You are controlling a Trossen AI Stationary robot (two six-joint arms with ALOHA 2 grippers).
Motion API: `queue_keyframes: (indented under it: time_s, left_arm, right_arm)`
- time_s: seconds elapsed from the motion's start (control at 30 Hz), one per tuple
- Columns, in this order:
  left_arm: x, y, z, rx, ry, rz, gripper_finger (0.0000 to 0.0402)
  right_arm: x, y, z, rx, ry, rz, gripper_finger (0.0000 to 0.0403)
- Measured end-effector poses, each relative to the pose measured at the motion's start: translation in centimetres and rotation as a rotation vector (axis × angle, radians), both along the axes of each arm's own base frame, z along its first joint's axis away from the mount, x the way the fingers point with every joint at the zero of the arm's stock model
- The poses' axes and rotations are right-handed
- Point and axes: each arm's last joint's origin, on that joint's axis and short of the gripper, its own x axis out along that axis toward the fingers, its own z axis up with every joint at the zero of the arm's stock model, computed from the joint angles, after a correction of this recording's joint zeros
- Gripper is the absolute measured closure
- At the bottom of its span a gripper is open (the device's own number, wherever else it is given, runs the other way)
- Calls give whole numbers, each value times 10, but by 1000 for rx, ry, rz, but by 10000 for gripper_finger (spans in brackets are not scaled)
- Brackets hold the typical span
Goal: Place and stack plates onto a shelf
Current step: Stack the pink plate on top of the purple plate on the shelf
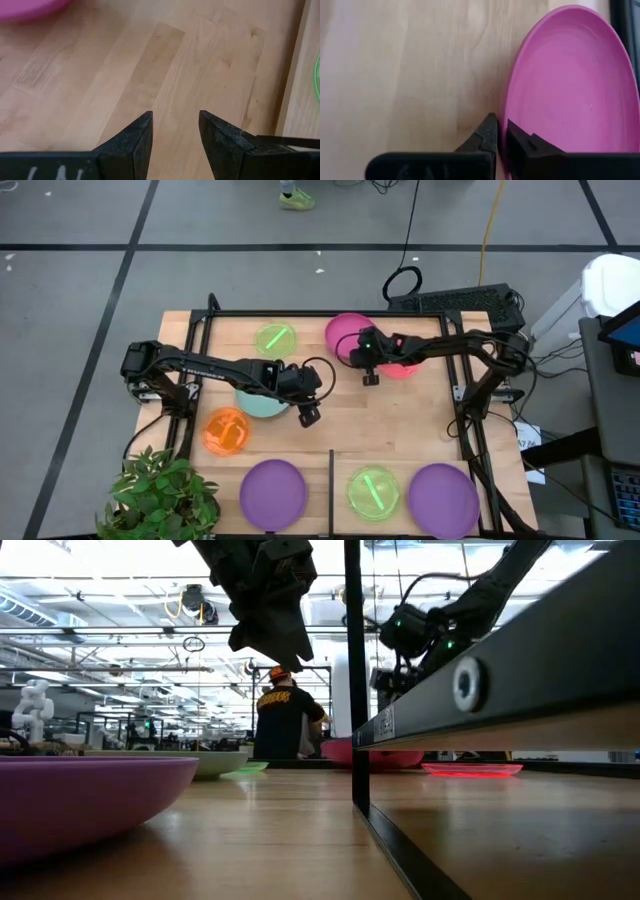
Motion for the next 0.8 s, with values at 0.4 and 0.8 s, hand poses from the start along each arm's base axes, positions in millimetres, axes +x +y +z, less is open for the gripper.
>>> queue_keyframes:
  time_s: [0.4,0.8]
  left_arm:
    - [0,1,0,-9,-7,59,236]
    - [1,1,0,4,-15,66,236]
  right_arm:
    - [-35,53,81,53,-142,-23,401]
    - [-96,135,157,271,-69,-63,402]
